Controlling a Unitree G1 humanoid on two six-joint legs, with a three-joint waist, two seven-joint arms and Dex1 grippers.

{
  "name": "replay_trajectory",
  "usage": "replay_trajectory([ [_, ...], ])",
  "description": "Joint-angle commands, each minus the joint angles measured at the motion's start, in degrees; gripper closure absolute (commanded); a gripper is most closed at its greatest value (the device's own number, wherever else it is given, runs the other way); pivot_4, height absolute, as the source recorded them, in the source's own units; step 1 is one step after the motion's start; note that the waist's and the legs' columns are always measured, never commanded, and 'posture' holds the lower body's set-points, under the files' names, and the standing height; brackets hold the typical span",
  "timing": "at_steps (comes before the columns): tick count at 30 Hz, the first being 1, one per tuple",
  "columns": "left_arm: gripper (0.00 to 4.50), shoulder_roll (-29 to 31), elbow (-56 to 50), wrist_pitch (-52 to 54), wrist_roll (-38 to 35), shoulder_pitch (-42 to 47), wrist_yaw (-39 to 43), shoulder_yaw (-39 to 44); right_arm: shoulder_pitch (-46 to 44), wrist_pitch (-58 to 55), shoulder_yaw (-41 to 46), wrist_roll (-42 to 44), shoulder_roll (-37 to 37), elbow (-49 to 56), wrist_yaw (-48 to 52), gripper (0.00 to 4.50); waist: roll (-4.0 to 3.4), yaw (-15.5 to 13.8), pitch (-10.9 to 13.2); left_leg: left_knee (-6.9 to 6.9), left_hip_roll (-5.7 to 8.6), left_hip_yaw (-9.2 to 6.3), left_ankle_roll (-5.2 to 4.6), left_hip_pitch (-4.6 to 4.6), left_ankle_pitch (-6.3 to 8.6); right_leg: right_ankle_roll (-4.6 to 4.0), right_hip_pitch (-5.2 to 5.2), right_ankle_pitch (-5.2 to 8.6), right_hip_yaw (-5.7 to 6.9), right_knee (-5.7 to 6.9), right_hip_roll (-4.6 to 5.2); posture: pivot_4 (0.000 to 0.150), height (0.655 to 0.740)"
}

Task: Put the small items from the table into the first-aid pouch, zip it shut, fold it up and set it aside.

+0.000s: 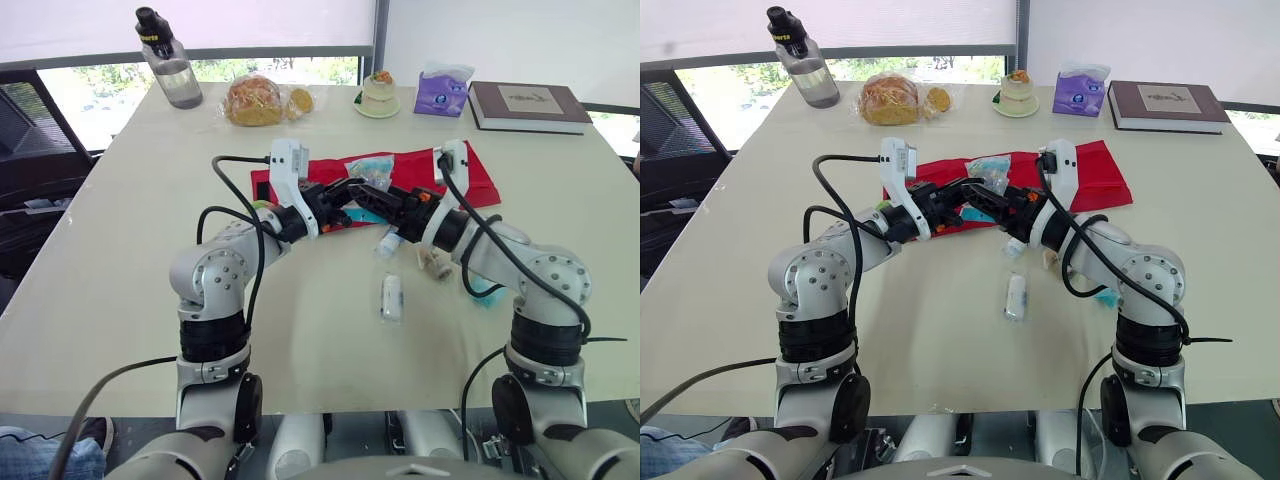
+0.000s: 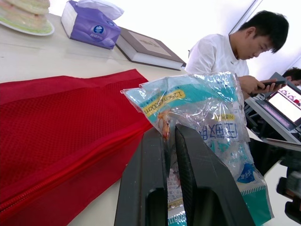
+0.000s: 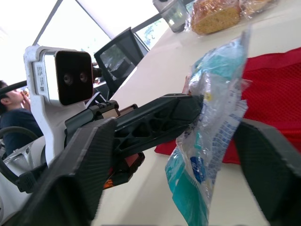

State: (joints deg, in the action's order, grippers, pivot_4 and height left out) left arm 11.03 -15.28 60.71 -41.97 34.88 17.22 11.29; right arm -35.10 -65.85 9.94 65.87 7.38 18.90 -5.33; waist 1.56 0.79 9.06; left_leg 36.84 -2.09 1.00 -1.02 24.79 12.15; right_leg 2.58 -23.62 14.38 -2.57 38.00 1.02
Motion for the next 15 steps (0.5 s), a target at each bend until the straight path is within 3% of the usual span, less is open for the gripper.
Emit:
replay_trajectory([
  [1, 4.5, 0.5, -2.2, -1.5, -1.3, 0.2, 0.3, 0.4, -0.9, 0.5, 1.6, 2.8, 0.4, 0.7, -1.2, 2.58, 0.0, 0.1, 0.0, 0.01, 0.0, 0.03, 0.0, 0.0, 0.0, 0.0, 0.0, 0.0, 0.0, 0.0, -0.02, 0.15, 0.74],
  [4, 4.5, 1.1, -1.9, -1.9, -1.2, -0.1, 0.6, 0.2, -1.0, 0.5, 1.6, 3.2, 1.0, 0.7, -1.2, 3.95, 0.0, 0.1, 0.0, 0.04, -0.02, 0.05, -0.01, -0.03, 0.0, 0.0, 0.01, 0.0, 0.03, 0.04, -0.07, 0.15, 0.74],
  [6, 4.5, 1.3, -1.8, -2.2, -1.4, -0.1, 0.5, 0.0, -1.0, 0.5, 1.4, 3.4, 1.3, 0.7, -1.3, 4.48, -0.01, 0.2, 0.0, 0.05, -0.02, 0.05, -0.01, -0.04, 0.0, -0.01, 0.02, 0.0, 0.04, 0.06, -0.11, 0.15, 0.74],
  [15, 4.5, 2.1, -1.2, -2.6, -2.5, -0.5, 1.4, 0.3, -0.5, 0.9, 1.1, 3.5, 1.9, 0.5, -1.8, 4.48, -0.01, 0.2, 0.0, 0.05, -0.03, 0.07, 0.0, -0.01, 0.0, -0.01, 0.02, -0.01, 0.03, 0.03, -0.1, 0.15, 0.74],
])
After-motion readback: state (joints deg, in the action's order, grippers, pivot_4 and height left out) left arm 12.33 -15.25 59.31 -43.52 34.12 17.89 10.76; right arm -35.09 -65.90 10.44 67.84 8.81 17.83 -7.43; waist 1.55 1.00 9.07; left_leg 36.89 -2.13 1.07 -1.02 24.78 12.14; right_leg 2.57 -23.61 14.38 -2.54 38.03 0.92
